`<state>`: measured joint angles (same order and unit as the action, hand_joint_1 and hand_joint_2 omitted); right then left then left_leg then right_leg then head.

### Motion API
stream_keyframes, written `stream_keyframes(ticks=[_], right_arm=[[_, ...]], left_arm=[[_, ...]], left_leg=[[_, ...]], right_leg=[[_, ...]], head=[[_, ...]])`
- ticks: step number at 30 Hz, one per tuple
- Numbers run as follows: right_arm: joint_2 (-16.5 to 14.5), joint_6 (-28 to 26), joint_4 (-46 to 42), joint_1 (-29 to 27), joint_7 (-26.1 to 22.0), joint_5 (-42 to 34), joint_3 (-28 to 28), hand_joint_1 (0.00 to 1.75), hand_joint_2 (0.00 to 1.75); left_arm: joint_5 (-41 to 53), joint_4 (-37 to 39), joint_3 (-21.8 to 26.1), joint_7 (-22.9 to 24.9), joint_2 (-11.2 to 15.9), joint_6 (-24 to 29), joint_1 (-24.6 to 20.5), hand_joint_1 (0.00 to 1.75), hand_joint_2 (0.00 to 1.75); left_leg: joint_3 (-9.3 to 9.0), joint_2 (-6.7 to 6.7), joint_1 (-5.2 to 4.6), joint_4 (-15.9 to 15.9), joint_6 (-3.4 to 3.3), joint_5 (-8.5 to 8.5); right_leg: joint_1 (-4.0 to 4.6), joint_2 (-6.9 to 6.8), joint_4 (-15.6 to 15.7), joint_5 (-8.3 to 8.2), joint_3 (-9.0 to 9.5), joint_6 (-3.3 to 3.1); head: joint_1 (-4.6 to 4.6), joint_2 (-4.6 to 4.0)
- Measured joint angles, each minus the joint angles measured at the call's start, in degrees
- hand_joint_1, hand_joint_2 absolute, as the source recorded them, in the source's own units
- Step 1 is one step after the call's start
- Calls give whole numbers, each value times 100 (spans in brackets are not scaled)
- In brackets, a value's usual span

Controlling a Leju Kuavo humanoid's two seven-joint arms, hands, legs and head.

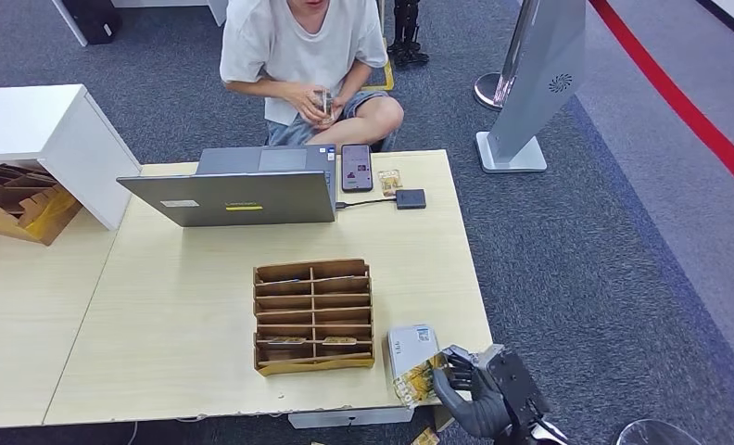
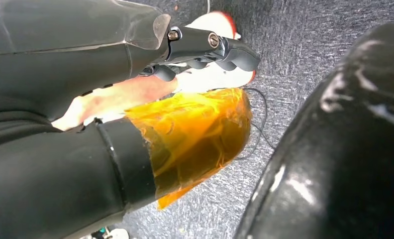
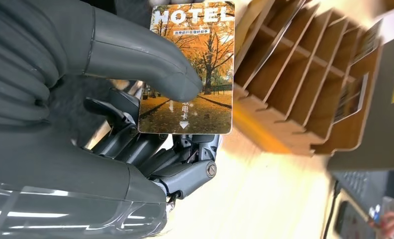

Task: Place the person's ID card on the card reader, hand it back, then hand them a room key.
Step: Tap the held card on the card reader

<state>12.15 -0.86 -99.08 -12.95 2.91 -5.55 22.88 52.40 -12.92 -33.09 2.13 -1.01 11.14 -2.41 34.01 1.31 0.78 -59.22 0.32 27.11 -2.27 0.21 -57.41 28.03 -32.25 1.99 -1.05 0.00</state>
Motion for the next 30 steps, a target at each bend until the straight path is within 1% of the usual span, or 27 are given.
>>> stream_keyframes(ticks=[6, 8, 11, 14, 19, 30], right_arm=[[-11, -572, 116, 243, 520, 1298, 145, 175, 175], [-24, -637, 149, 309, 650, 1629, 180, 175, 175], [-61, -659, 184, 371, 769, 1924, 234, 175, 175], [-110, -639, 201, 398, 804, 2069, 255, 175, 175], [-204, -460, 264, 435, 835, 2196, 256, 175, 175], [-347, -302, 406, 514, 847, 2253, 252, 175, 175]], left_arm=[[-176, 0, 0, 58, -11, 84, 44, 0, 0], [-208, 0, 0, 76, -17, 107, 55, 0, 0], [-238, 0, 0, 125, -31, 121, 60, 0, 0], [-277, 0, 0, 156, -40, 125, 62, 0, 0], [-338, 0, 0, 182, -48, 138, 67, 0, 0], [-374, 0, 0, 204, -50, 171, 83, 0, 0]], left_leg=[[-1, 0, 1, 0, 0, 0], [-1, 1, 1, 0, 0, -1], [0, 1, 1, 0, 0, 0], [0, 1, 1, 0, 0, 0], [0, 1, 1, 0, 0, 0], [0, 1, 1, 0, 0, -1]], right_leg=[[0, 0, -1, 0, 1, 0], [1, 0, -1, 0, 1, 0], [1, -1, -1, 0, 1, 0], [1, -1, -1, 0, 1, 0], [1, -1, -1, 0, 1, 0], [1, -1, -1, 0, 1, 0]], head=[[0, 0], [0, 0], [0, 0], [0, 0], [0, 0], [0, 0]])
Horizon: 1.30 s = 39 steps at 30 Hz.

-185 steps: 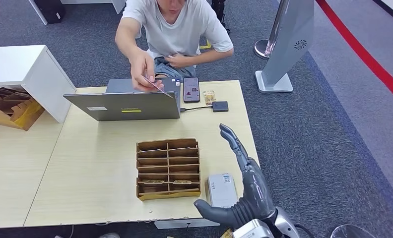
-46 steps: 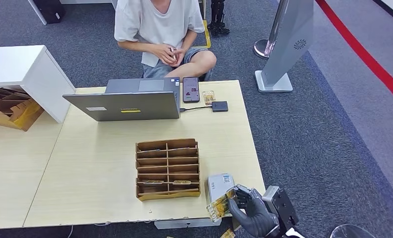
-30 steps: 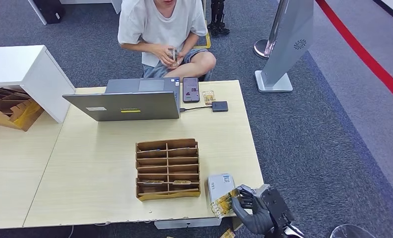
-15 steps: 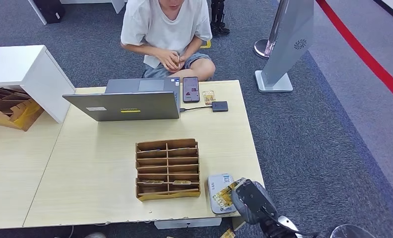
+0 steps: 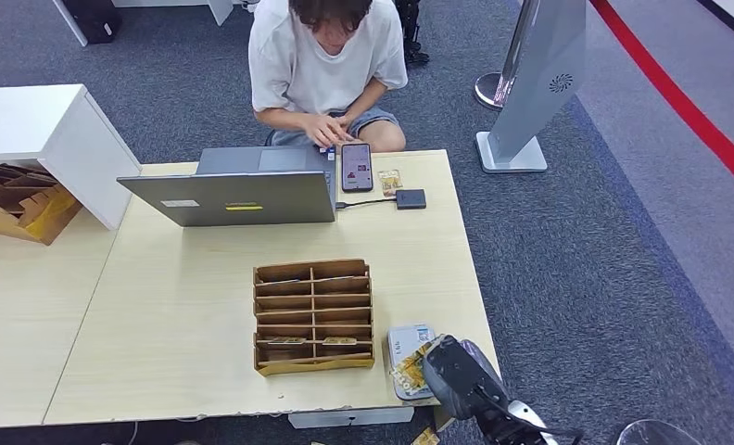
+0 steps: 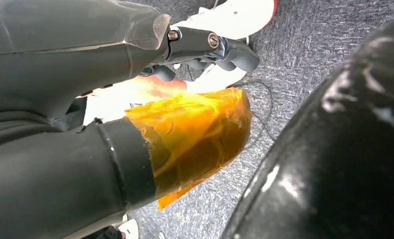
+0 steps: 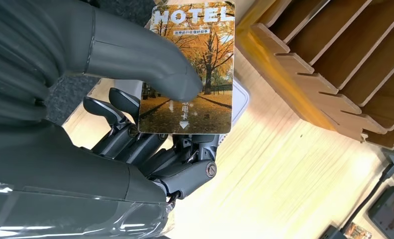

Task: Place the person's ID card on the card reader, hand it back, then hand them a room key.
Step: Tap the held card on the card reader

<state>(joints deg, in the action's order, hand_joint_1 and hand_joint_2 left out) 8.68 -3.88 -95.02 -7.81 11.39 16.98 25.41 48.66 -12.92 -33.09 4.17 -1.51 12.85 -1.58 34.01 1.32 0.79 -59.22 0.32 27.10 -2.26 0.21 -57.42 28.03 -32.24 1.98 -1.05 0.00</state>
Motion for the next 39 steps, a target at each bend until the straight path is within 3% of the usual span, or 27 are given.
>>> stream_keyframes(ticks=[9, 20, 39], right_arm=[[-266, 161, 213, 273, 0, 0, -1, 175, 175], [-442, 167, 522, 484, 117, 203, -56, 175, 175], [-476, 145, 657, 504, 339, 820, -379, 175, 175]], left_arm=[[73, 0, 0, 258, -63, -38, -48, 0, 0], [5, 0, 0, 181, -48, -146, -69, 0, 0], [-21, 0, -4, 361, -92, -85, -68, 0, 0]], left_leg=[[-1, 1, 0, 0, 0, -1], [-1, 1, 0, 0, 0, -1], [-2, 2, 0, 0, 0, -1]], right_leg=[[0, 0, -1, 0, 1, 0], [0, 0, -1, 0, 1, 0], [0, 0, -1, 0, 1, 0]], head=[[-1, 0], [0, 0], [0, 0]])
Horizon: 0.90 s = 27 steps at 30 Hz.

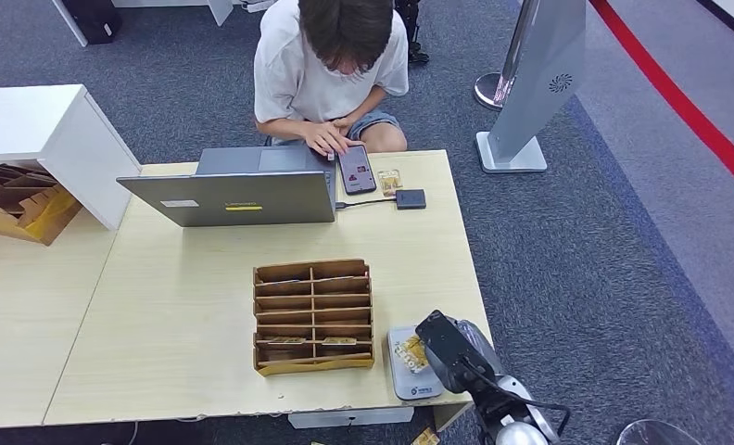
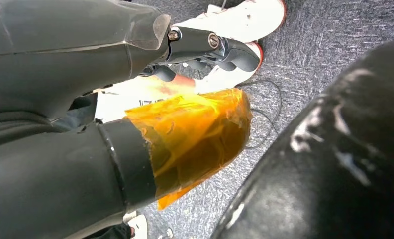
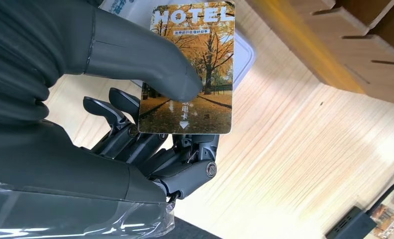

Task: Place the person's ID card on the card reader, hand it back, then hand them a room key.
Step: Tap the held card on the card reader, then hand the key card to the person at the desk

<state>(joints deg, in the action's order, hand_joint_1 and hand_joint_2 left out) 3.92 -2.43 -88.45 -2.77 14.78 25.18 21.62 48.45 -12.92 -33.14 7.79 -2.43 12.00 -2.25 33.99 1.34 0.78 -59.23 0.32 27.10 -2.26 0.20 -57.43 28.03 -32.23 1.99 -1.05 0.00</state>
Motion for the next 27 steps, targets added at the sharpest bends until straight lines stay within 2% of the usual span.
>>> stream_keyframes(ticks=[27], right_arm=[[-160, 109, 403, 5, 81, 223, -33, 175, 175]], left_arm=[[-25, 0, -139, 37, 2, -13, -31, 0, 0]], left_leg=[[0, 1, 0, 0, 0, 0]], right_leg=[[0, 0, 0, 0, 2, 0]], head=[[0, 0]])
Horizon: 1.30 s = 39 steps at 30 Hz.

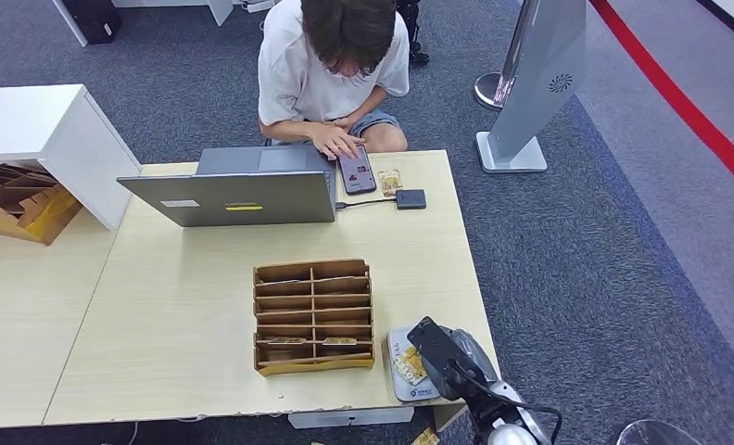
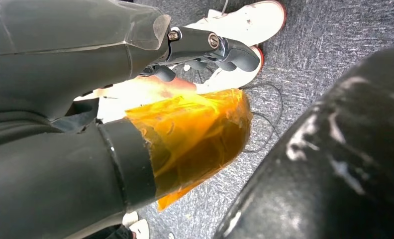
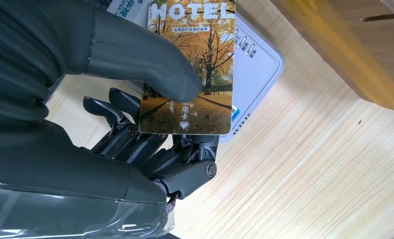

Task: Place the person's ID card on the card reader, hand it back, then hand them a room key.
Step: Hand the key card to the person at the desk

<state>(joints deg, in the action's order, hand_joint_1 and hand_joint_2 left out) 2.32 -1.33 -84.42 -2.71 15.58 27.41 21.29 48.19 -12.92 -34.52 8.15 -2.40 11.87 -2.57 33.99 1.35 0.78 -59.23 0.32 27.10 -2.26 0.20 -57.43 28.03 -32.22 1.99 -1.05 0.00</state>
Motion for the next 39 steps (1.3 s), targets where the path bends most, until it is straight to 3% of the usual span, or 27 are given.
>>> stream_keyframes(ticks=[39], right_arm=[[-79, -17, 380, 129, -2, 22, -4, 175, 175]], left_arm=[[7, 0, -143, 8, 3, -7, -42, 0, 0]], left_leg=[[-9, 0, 0, 0, 0, 0]], right_leg=[[0, 0, 0, 0, 8, 0]], head=[[-1, 0]])
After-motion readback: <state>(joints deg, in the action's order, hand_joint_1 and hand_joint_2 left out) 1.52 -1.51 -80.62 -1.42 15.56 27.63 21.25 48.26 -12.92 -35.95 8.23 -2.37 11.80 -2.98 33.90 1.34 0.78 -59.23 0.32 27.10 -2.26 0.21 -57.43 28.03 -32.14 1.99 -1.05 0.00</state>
